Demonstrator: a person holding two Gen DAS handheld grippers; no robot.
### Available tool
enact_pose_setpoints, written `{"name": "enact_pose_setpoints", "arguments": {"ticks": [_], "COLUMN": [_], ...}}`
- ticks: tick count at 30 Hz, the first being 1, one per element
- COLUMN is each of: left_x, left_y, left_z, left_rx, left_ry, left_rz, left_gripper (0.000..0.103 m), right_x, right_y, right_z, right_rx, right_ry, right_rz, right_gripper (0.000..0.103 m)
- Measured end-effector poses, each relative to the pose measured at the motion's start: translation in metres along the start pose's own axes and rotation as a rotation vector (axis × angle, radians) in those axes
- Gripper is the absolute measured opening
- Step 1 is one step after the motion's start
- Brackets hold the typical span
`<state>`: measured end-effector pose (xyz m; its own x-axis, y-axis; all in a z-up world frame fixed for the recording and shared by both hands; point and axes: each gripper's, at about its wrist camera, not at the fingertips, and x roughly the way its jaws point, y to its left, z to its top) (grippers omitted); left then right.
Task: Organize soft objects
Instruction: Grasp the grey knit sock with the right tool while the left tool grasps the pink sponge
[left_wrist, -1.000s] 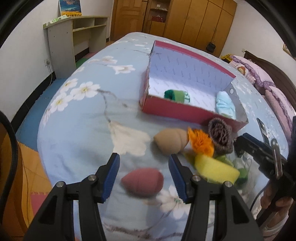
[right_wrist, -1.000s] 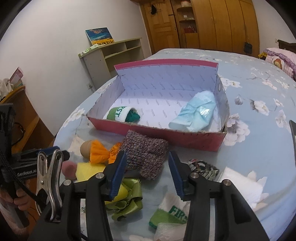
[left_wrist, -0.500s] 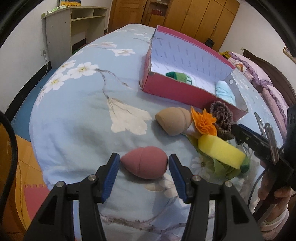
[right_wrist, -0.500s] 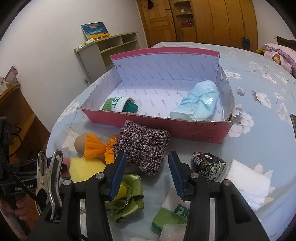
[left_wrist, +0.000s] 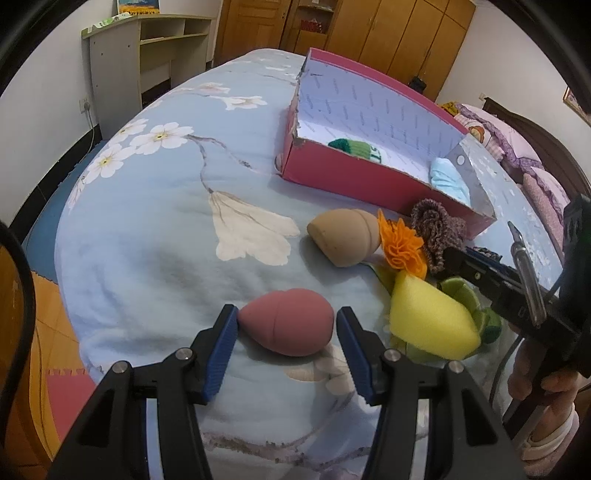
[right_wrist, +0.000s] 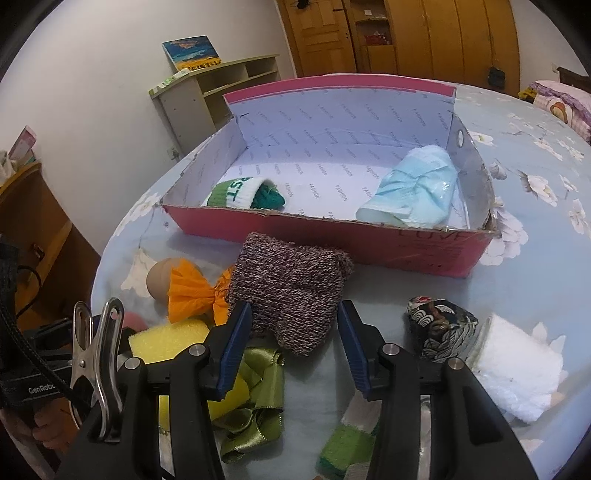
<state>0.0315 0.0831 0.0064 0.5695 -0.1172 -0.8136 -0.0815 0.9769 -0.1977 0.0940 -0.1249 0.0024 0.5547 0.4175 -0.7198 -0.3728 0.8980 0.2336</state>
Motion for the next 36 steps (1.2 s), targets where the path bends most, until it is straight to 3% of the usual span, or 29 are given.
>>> {"name": "enact_pose_setpoints", "arguments": {"ticks": [10, 36], "left_x": [0.003, -0.032], "left_y": [-0.001, -0.019], "left_z": [-0.002, 0.015], "left_rx": [-0.005, 0.031], "left_ry": [0.005, -0.096], "left_rz": [-0.001, -0.026], "left_gripper": [0.053, 0.051], "right_x": [-0.008, -0.053], "right_y": [0.007, -0.004], "right_z": [-0.005, -0.003], "right_rx": [-0.052, 0.005], "right_ry": [-0.052, -0.180], "right_rz": [-0.014, 0.035], "right_gripper": [0.017, 0.006]}}
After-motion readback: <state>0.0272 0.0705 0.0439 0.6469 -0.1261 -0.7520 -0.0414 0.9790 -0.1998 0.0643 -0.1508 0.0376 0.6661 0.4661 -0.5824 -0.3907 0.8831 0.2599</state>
